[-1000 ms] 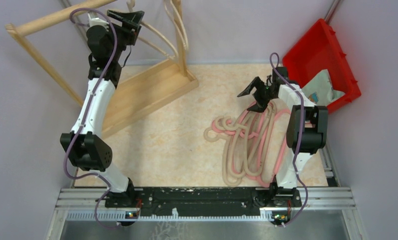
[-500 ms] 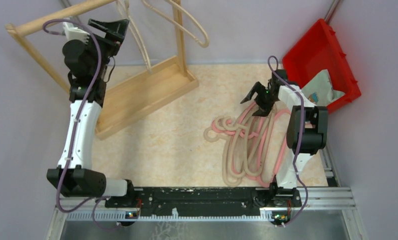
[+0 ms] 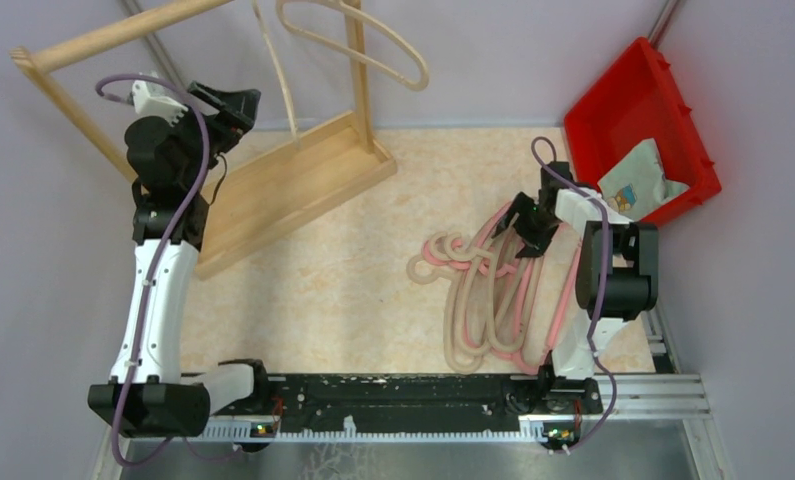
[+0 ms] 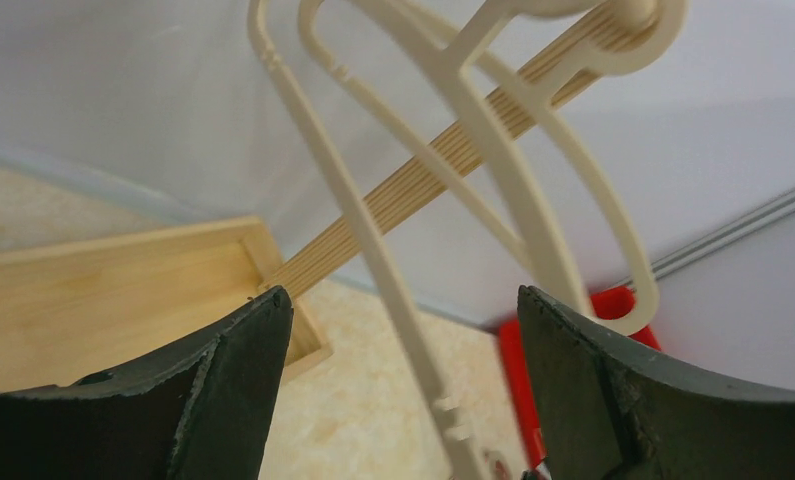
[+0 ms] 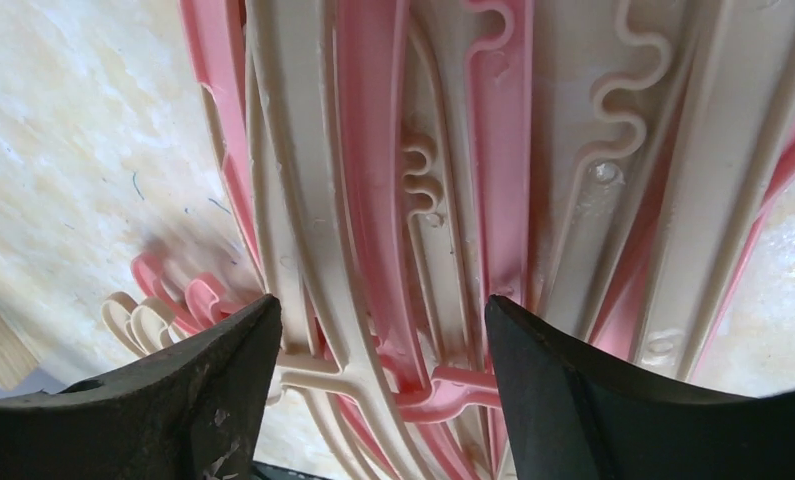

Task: Organize the hangers

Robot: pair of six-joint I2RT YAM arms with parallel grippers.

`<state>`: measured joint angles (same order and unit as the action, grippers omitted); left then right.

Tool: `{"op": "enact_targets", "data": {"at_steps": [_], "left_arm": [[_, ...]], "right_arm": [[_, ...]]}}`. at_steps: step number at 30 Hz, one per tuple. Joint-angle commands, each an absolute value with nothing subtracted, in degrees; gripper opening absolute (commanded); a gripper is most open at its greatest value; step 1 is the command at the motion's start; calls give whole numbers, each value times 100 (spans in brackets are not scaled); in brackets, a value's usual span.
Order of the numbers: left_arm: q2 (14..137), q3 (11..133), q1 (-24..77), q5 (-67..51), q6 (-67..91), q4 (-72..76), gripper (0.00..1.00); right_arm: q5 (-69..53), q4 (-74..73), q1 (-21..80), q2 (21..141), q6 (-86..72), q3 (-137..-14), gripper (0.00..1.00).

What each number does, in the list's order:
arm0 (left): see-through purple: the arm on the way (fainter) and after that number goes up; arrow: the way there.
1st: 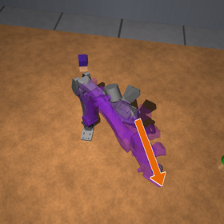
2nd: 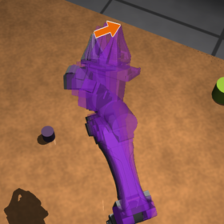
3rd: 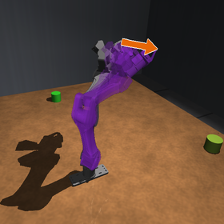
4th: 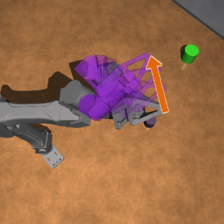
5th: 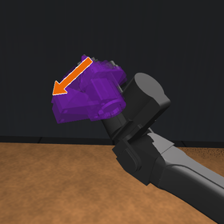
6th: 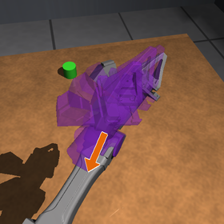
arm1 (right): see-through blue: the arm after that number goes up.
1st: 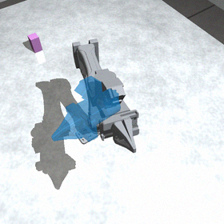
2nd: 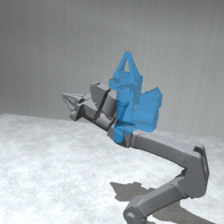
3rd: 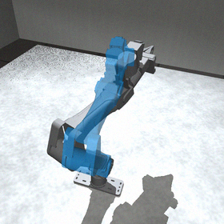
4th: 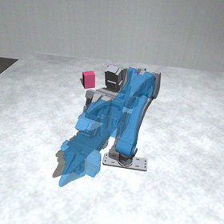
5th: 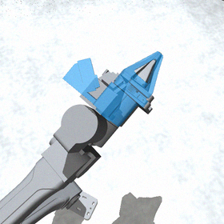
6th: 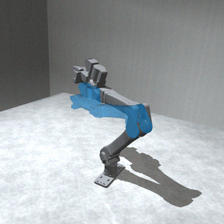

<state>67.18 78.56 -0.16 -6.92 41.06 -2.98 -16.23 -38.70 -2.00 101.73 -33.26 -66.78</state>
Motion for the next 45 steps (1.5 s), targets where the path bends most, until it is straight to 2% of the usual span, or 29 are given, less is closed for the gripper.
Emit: {"op": "enact_targets", "data": {"at_steps": [1, 4, 7, 10, 13, 16, 17, 18, 22, 28, 31, 37, 45], "left_arm": [[6344, 7567, -44, -587, 3497, -744, 87], [6200, 7389, -38, -598, 3451, -918, 87], [6016, 7174, -44, -589, 3470, -981, 87], [5882, 7018, -43, -564, 3461, -1052, 87], [5819, 6946, -42, -576, 3395, -1164, 87], [5801, 6919, -42, -632, 3372, -1230, 86], [5801, 6916, -38, -683, 3348, -1226, 86], [5801, 6921, -43, -743, 3322, -1222, 86], [5827, 6889, -43, -1181, 3197, -1223, 85], [5740, 6579, -41, -2078, 3066, -1191, 84], [5770, 6439, -44, -2652, 3058, -1112, 82], [5799, 5679, 4, -4098, 3405, -195, 77], [5334, 4381, 628, -3867, 3675, 1304, 81]], "right_arm": [[-1401, -3583, -189, 10226, -3252, -6958, 72], [-1414, -3510, -153, 10391, -3275, -7099, 62], [-1395, -3490, -86, 10530, -3261, -7177, 56], [-1389, -3443, -18, 10622, -3248, -7171, 39], [-1383, -3363, 29, 10696, -3261, -7126, 32], [-1402, -3399, 65, 10711, -3257, -7139, 8], [-1392, -3444, 73, 10668, -3260, -7149, 2], [-1380, -3511, 76, 10593, -3255, -7164, 0], [-1504, -4022, 79, 10157, -3245, -7452, 0], [-2347, -4878, 145, 9550, -3440, -8631, 0], [-2824, -4847, 256, 9522, -3716, -9046, 0], [-3524, -2653, 763, 9697, -4918, -8886, 0], [-3448, 322, 1835, 10402, -6887, -8797, 0]]}}
